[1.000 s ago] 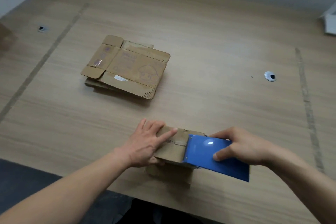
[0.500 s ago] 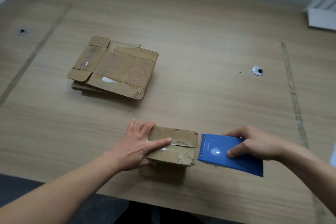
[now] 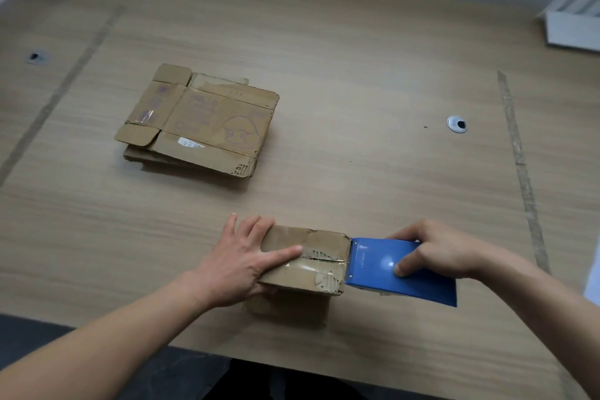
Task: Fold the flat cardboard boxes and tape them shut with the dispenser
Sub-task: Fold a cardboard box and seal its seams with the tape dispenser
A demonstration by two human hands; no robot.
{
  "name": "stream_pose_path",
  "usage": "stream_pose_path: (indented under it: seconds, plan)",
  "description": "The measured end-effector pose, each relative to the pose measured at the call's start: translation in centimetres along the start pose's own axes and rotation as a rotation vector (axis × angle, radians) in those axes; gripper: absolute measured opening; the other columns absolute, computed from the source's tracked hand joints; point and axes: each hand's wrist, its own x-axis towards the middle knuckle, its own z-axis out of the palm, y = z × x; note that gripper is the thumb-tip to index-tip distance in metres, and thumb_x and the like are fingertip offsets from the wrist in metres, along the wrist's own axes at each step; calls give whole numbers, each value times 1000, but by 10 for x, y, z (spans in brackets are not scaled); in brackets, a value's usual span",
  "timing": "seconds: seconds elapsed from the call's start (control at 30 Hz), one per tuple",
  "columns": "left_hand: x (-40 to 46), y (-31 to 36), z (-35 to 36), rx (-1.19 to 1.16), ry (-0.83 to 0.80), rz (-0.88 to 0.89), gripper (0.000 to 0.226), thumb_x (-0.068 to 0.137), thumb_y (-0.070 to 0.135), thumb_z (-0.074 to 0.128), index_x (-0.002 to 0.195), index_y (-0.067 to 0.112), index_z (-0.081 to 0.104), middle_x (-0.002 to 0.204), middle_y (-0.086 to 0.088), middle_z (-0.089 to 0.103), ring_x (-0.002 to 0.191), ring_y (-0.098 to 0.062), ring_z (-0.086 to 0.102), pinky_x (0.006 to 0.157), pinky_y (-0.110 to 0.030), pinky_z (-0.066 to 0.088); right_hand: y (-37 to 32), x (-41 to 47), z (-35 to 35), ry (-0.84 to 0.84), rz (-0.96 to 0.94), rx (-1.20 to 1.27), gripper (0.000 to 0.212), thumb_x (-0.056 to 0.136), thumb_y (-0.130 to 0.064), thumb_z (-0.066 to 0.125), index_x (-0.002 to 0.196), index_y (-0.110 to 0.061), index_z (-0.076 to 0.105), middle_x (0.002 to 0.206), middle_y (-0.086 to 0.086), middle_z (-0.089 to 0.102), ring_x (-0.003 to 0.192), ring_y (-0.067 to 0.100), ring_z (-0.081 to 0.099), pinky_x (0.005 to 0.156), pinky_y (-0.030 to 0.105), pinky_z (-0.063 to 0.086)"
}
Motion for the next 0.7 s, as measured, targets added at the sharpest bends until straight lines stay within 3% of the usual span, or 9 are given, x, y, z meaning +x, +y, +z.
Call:
stream_pose_path:
  seconds: [0.17,0.27,0.37,0.5,0.6,0.7]
  plan:
    - [0,7,-2,23,-46,-37,79,78,82,35,150,51,22,149,-22,34,139,-48,25,99,-69,37,-20,2,-2,18,30,-136,17,76,-29,78,93,-29,78,91,-8,76,88,13,69,76,32,56]
    - [-1,9,-1,34,-45,-39,81,78,81,28,152,51,14,153,-23,27,142,-48,18,102,-68,30,-35,4,-1,30,57,-224,24,75,-33,78,94,-18,78,94,-1,75,90,18,68,77,35,56]
    - [0,11,-2,29,-38,-47,82,76,80,26,151,51,11,151,-23,32,140,-49,22,100,-67,32,-47,5,-1,38,76,-275,30,76,-35,78,96,-12,77,98,4,74,92,22,68,77,37,56]
    - [0,9,0,31,-34,-34,85,74,80,31,151,50,9,151,-22,32,140,-49,24,98,-68,36,-55,7,-2,23,77,-305,31,76,-36,79,95,-11,75,97,5,73,92,24,67,68,32,50]
    - [-2,7,0,21,-42,-43,84,74,80,31,150,51,9,151,-22,32,140,-48,24,97,-69,37,-50,6,-9,-9,51,-293,28,78,-31,79,100,-12,77,100,4,75,95,23,69,78,36,56]
    - [-1,6,1,15,-60,-51,81,76,80,27,151,51,13,150,-21,34,140,-48,26,96,-70,38,-24,1,-19,-58,12,-197,29,78,-26,80,106,-26,77,100,-5,76,96,16,70,84,34,56]
